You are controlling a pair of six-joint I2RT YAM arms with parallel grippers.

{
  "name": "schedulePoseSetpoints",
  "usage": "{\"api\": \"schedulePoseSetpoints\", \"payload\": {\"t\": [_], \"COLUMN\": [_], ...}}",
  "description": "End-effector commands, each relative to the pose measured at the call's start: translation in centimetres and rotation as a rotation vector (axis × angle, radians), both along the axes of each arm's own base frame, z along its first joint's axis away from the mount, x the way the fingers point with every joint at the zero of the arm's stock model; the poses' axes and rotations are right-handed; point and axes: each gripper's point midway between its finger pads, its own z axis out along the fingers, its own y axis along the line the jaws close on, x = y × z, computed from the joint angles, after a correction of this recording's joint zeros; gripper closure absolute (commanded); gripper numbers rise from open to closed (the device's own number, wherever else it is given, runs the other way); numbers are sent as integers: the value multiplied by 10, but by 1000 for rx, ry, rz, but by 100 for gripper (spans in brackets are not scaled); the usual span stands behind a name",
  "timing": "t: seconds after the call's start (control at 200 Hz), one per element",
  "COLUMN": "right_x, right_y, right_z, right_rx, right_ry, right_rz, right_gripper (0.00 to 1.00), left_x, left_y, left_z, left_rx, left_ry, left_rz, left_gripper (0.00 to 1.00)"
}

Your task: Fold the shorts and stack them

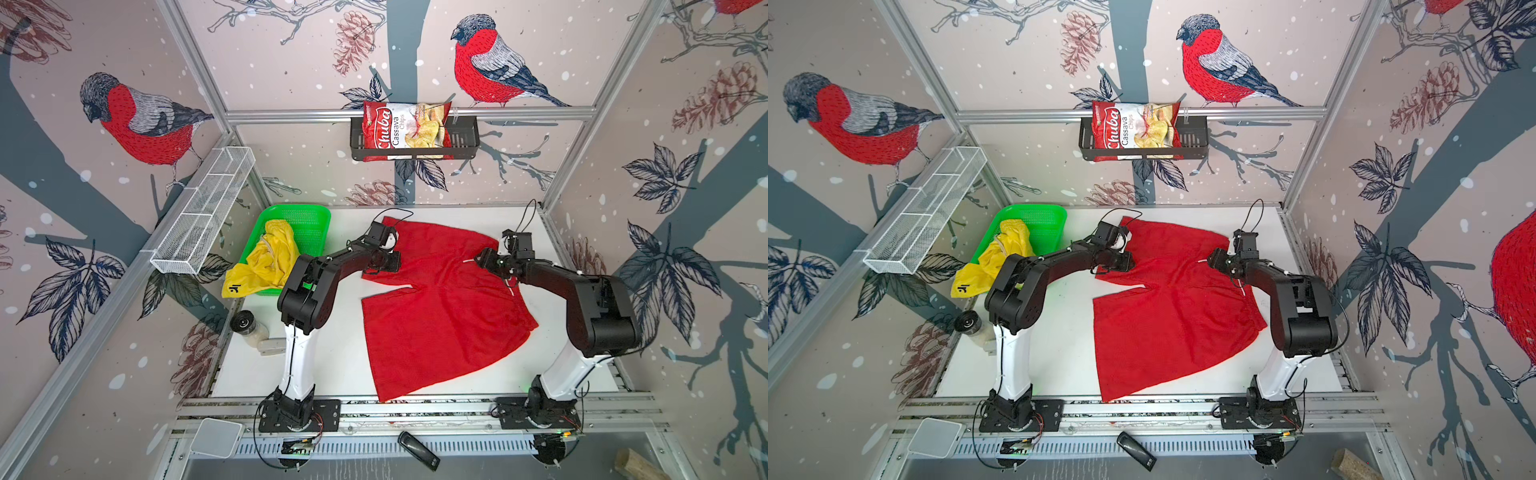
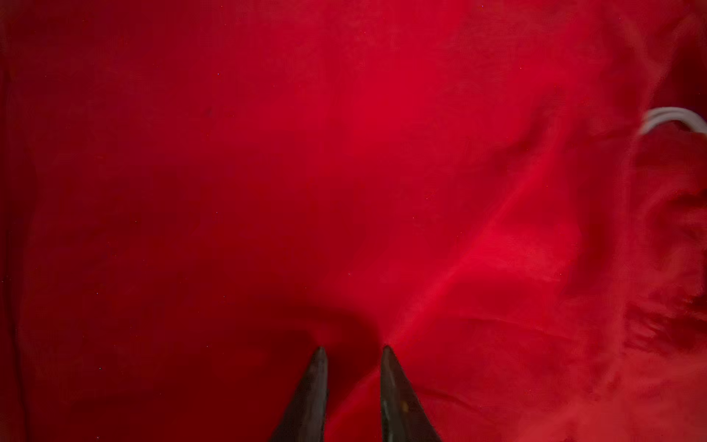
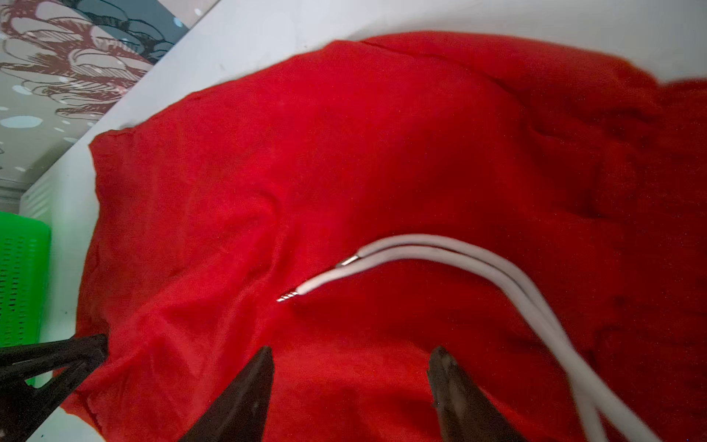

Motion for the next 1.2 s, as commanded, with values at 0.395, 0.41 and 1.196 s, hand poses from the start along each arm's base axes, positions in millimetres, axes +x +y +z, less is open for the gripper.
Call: {"api": "schedulePoseSetpoints", "payload": {"t": [0.395, 0.41, 1.196], "right_x": [26, 29, -108], "right_y": [49, 51, -75], "right_z": [-19, -15, 46], "right_rx": [122, 128, 346], "right_ry": [-14, -22, -85], "right_rz": [-106, -108, -209], "right_gripper": [34, 34, 32], "left_x": [81, 85, -65], "left_y": [106, 105, 87], "left_z": [-17, -14, 42], "left_rx": [103, 102, -19], "left_ry": [-13, -21, -88], "left_rz": [218, 219, 213], "left_gripper": [72, 71, 55]}}
